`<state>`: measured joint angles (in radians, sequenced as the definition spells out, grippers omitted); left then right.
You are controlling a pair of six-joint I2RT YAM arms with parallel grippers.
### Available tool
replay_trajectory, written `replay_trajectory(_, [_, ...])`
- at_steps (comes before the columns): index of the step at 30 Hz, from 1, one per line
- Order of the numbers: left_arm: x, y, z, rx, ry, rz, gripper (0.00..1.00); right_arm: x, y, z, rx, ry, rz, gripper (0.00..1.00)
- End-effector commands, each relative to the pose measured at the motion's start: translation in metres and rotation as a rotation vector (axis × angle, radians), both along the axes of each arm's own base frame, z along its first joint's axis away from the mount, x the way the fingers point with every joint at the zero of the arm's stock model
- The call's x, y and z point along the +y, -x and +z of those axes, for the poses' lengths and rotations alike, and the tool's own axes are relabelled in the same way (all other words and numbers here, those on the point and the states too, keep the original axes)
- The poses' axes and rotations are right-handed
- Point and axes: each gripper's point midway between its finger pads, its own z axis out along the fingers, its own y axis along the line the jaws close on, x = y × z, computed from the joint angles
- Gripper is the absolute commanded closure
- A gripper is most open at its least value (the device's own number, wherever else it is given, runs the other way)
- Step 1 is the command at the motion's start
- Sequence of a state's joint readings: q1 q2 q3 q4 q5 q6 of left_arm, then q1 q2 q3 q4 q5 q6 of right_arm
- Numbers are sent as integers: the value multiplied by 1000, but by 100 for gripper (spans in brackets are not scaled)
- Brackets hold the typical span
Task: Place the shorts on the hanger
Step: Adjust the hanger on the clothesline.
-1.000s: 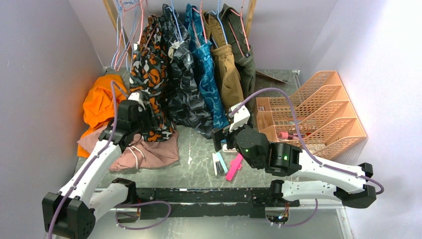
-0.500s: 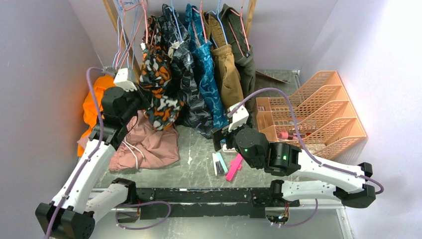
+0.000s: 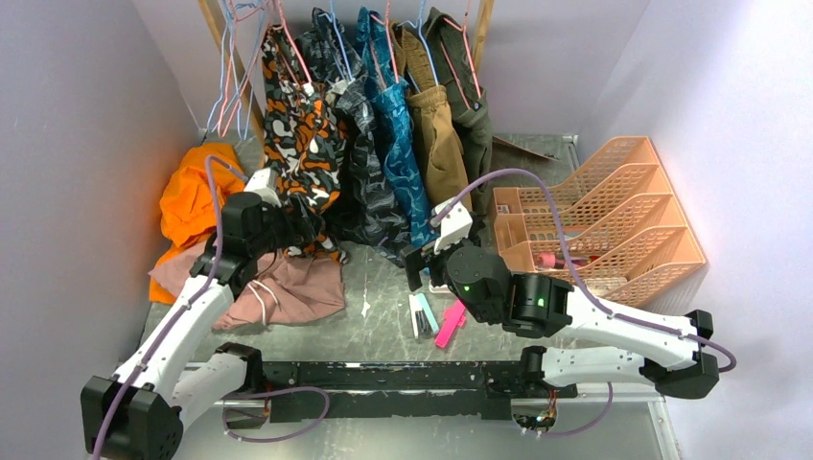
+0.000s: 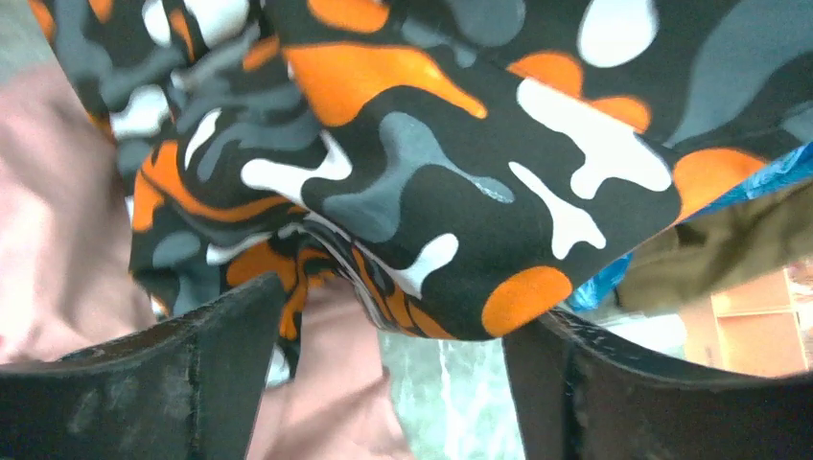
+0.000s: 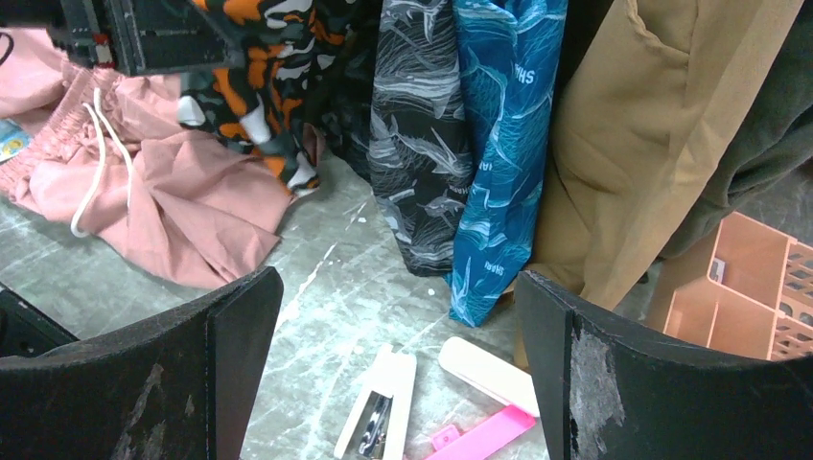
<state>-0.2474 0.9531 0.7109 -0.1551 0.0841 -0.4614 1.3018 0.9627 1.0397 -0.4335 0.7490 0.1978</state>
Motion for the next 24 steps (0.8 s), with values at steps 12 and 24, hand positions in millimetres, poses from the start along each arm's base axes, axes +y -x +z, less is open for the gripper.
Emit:
replay_trajectory(12, [34,63,56,-74,-132,17,0,38,0,50,-76,-95,118,4])
replay_trajectory(24, [4,51,22,-78,-51,-113,29,112,-34,127,-137,-263,196,16])
